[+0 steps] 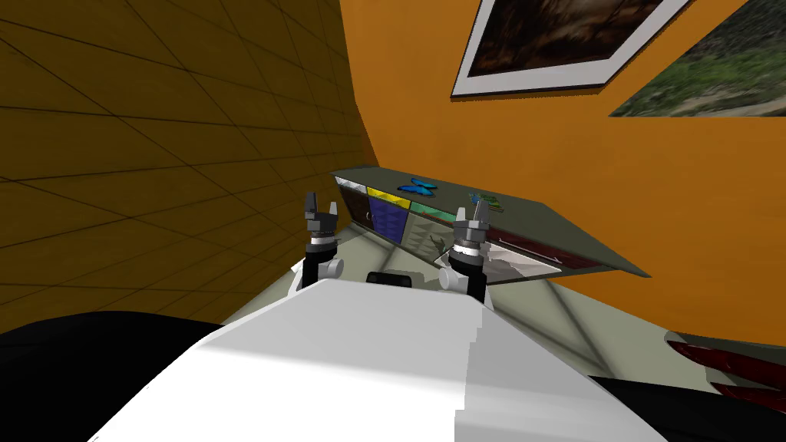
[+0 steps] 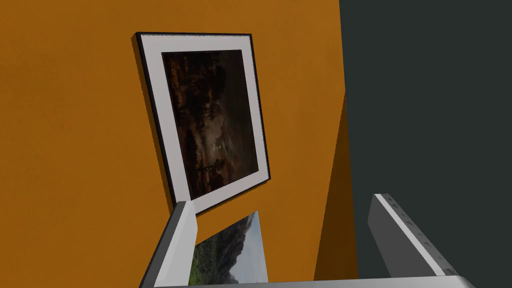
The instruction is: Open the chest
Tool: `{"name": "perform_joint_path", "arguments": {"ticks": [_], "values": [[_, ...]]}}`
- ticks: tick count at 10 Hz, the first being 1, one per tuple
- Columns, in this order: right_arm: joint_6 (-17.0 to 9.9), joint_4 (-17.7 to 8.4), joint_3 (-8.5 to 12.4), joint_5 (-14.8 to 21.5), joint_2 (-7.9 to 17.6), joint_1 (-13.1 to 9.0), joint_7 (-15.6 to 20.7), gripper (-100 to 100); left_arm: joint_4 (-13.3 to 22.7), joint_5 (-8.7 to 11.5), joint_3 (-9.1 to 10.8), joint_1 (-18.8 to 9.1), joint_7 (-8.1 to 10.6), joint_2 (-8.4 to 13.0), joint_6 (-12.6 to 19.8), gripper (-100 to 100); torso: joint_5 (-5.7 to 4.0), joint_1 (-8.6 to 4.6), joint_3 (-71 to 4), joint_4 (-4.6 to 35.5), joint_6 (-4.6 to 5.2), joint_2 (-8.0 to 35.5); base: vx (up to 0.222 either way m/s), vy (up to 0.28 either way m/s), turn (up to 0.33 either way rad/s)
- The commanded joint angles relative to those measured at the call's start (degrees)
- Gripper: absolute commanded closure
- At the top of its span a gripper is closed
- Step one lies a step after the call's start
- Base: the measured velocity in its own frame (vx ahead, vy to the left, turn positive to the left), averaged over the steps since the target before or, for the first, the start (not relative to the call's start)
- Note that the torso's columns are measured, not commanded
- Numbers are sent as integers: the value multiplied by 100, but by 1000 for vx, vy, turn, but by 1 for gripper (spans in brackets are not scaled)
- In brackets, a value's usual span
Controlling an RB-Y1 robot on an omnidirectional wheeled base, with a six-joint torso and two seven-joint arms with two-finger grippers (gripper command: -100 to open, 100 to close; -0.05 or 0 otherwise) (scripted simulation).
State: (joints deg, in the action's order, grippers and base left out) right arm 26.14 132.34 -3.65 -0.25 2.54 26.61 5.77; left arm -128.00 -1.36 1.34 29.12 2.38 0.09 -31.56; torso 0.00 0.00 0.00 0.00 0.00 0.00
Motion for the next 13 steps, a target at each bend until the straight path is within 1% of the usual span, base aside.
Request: {"name": "perform_joint_path", "arguments": {"ticks": [1, 3, 9, 10, 11, 13], "values": [[0, 0, 0, 0, 0, 0, 0, 0, 0, 0, 0, 0, 0, 0, 0, 0, 0, 0, -467, 235, 0, 232, 0, 0, 0], [0, 1, 0, 0, 0, 0, 0, 0, -1, 0, 0, 0, 0, 0, 0, 0, 0, 0, -2014, 1006, 0, 1003, 0, 0, 0], [1, 2, 0, 0, 0, 0, 0, 0, -2, 0, 0, 0, 0, 0, -1, 0, 0, 0, -7073, 3537, 0, 3539, 0, 0, 0], [-39, -32, 7, 134, 213, -27, 120, -100, -2, 0, 0, 0, 0, 0, -1, 0, 0, 0, -7919, 3960, 0, 3962, 23, 15, 24], [-64, -54, 11, 220, 303, -44, 198, -100, 0, 0, 0, 0, 0, 0, 0, 0, 1, 4, -8316, 4148, -1, 4150, 33, 27, 27], [-129, -108, 21, 442, 474, -87, 397, -100, 1, 0, 0, 1, 0, 0, 0, 0, 2, 5, -8455, 4220, 0, 4216, 38, 37, 26]]}}
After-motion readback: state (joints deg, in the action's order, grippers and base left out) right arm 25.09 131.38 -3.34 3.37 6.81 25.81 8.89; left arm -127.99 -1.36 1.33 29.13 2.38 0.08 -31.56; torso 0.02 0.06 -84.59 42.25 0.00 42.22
